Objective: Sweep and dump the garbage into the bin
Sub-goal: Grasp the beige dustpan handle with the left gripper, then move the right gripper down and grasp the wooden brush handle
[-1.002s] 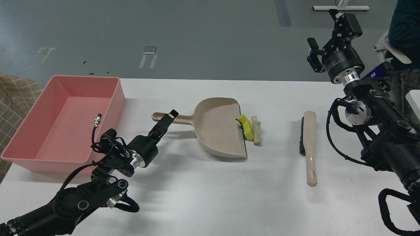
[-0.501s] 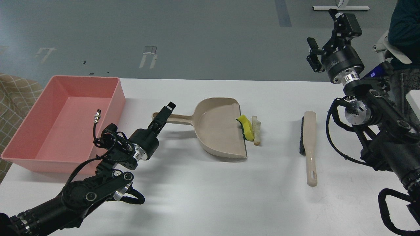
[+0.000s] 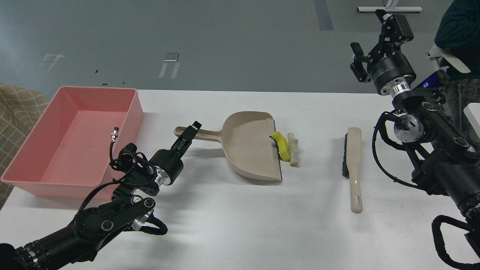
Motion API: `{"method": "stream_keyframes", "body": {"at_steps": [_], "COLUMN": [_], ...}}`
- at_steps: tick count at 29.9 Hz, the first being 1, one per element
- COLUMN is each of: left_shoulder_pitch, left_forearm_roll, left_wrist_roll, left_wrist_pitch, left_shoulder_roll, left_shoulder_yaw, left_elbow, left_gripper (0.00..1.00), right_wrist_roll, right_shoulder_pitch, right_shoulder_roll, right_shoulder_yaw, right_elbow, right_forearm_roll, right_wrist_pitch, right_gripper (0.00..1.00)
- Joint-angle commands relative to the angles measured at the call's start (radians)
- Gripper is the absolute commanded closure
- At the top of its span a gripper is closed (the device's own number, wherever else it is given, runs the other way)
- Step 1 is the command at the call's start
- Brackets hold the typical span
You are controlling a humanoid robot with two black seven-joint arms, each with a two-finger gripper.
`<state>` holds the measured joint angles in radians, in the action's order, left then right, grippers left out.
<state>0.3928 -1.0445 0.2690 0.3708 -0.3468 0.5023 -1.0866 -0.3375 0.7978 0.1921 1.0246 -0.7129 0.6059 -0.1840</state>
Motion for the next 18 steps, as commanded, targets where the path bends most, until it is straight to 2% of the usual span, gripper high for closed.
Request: {"method": "stream_keyframes", "body": {"at_steps": [1,12,17,18], "left_shoulder_pitch": [0.001,0.003,0.008,0.009], "left_forearm_roll": [0.0,0.0,0.0,0.001], "left_wrist_roll": [-0.014,-0.022,-0.022,-0.021], "left_wrist_pitch": [0.0,-0.001,-0.001,-0.001], "left_shoulder_roll": [0.0,0.0,-0.001,-0.003], "left_shoulder_yaw": [-0.001,0.005,0.005,0.007], "left_elbow": [0.002,0.002,0.004,0.002], "left_gripper": [1.0,1.0,1.0,1.0], "right_wrist_roll": [0.0,0.012,0.049,0.058], "right_shoulder_pitch": [-0.002,-0.002,0.003,0.004], "right_shoulder_roll": [0.001,0.027,0.156,0.22], "right_shoulder_yaw": [0.0,-0.003,-0.158,-0.226], "right_elbow": [-0.002,-0.01,-0.075,-0.126], "right_forearm_roll": [0.0,0.009,0.011,0.011], "right_wrist_pitch": [0.0,-0.002,-0.003,-0.003], "right_gripper": [0.0,0.0,0.0,0.0]}}
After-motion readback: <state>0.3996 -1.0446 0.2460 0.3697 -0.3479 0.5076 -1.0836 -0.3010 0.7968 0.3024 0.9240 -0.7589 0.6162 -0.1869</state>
